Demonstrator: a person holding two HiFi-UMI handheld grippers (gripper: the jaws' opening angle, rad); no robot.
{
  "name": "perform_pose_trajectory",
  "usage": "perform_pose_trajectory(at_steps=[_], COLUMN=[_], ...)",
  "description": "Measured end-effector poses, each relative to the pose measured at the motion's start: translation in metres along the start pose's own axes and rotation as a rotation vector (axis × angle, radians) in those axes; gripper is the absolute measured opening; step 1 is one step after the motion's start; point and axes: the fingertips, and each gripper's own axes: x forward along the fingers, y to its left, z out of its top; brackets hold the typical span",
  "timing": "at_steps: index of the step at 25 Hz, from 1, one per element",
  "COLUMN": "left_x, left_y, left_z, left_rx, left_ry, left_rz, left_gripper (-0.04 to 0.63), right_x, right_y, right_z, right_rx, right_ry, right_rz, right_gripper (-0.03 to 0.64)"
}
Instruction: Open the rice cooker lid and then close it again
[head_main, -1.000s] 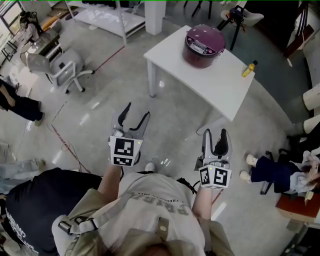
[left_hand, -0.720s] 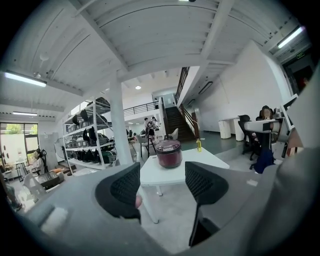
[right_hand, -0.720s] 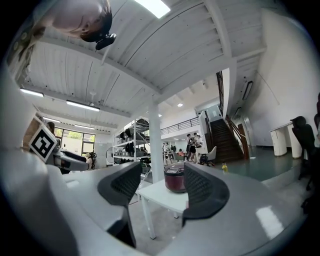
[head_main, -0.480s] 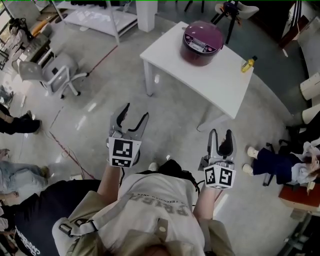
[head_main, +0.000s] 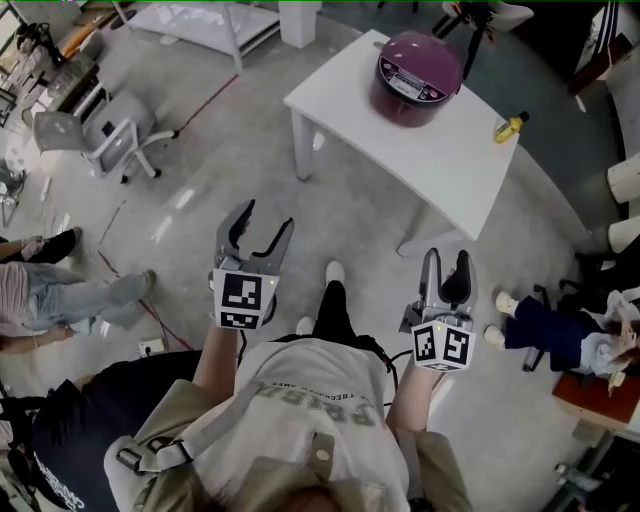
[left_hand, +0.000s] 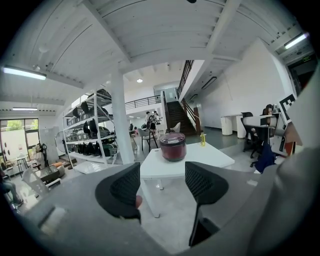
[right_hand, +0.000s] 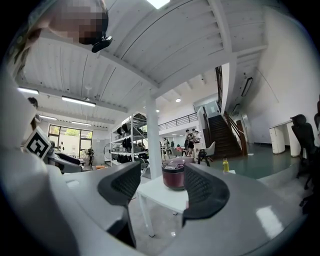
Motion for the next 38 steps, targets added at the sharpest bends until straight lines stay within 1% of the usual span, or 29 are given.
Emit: perform_pose_trajectory(at_steps=[4,7,15,20,26,32,38], left_x=[0.02,0.041,0.111,0.157,0.204,0.23,0.244], left_y=[0.006,0.007,0.002,-0.005,-0.012,-0.016,-0.017], left_z=[0.004,0.01,0.05,0.065,0.08,0.088,0.083], left_rx=[-0.002,0.004,0.022,0.032,0.044,0.054,0.06], left_ry=[-0.002,-0.001,-0.019,-0.009,-0.006,0.008,0.039], left_rz=[0.008,0.009,-0.002,-0.009,0.0,0.015,0.016], left_gripper=[0.288,0.288,0.288,0.288,0.288,0.288,0.288], right_x=[0.025,0.045,0.105,0.146,0.188,0.215,0.23], right_y=[-0.004,-0.015,-0.049,-0.069,-0.093,-0.107,-0.114], right_z=[-0.001,-0.002,0.011,0.012,0.01,0.004,-0.004], right_rx=[-0.019,-0.015,-0.016,-0.024,-0.025,-0.014,0.0], right_ry=[0.003,0.003,0.0,0.013,0.018,0.035,0.051], right_rz=[0.018,0.018,0.034,0.062,0.096,0.129,0.138], right_gripper=[0.25,0.25,0.25,0.25,0.25,0.25,0.25])
